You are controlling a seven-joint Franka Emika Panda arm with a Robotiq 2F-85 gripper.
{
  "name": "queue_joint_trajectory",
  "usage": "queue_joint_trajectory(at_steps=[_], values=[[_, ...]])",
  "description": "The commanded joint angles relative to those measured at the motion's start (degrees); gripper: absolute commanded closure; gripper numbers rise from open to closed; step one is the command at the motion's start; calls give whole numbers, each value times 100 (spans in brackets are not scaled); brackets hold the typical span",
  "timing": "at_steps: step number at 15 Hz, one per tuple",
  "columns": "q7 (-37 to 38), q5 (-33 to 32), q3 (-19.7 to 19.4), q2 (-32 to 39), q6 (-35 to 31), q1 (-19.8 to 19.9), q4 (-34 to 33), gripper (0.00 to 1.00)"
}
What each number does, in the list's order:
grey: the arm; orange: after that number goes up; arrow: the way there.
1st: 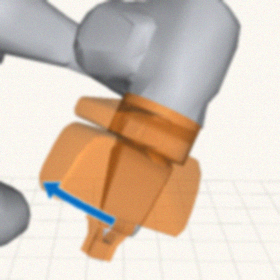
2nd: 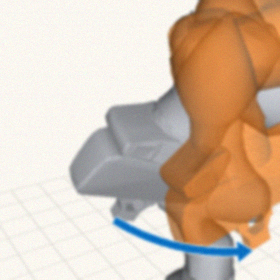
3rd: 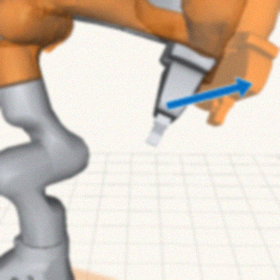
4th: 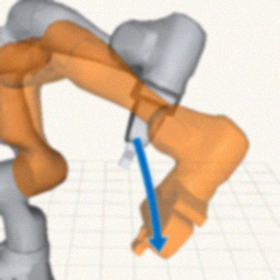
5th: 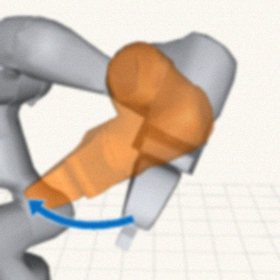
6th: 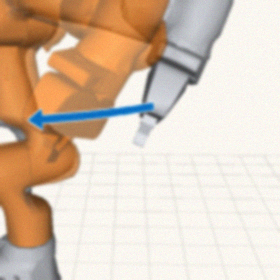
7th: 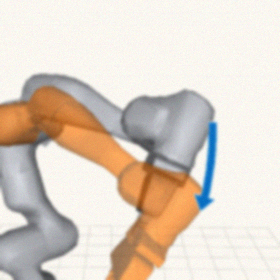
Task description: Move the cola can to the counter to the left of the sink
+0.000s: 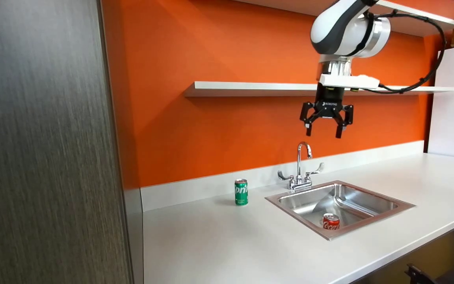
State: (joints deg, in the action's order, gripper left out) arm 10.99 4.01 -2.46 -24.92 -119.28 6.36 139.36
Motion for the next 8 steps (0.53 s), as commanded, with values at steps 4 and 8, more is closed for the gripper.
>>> queue_joint_trajectory(at_steps=[4,8], values=[[107,-215,-203,642,-846,281,91,0],[119,-218,-320,1101,-1484,332,121,0]])
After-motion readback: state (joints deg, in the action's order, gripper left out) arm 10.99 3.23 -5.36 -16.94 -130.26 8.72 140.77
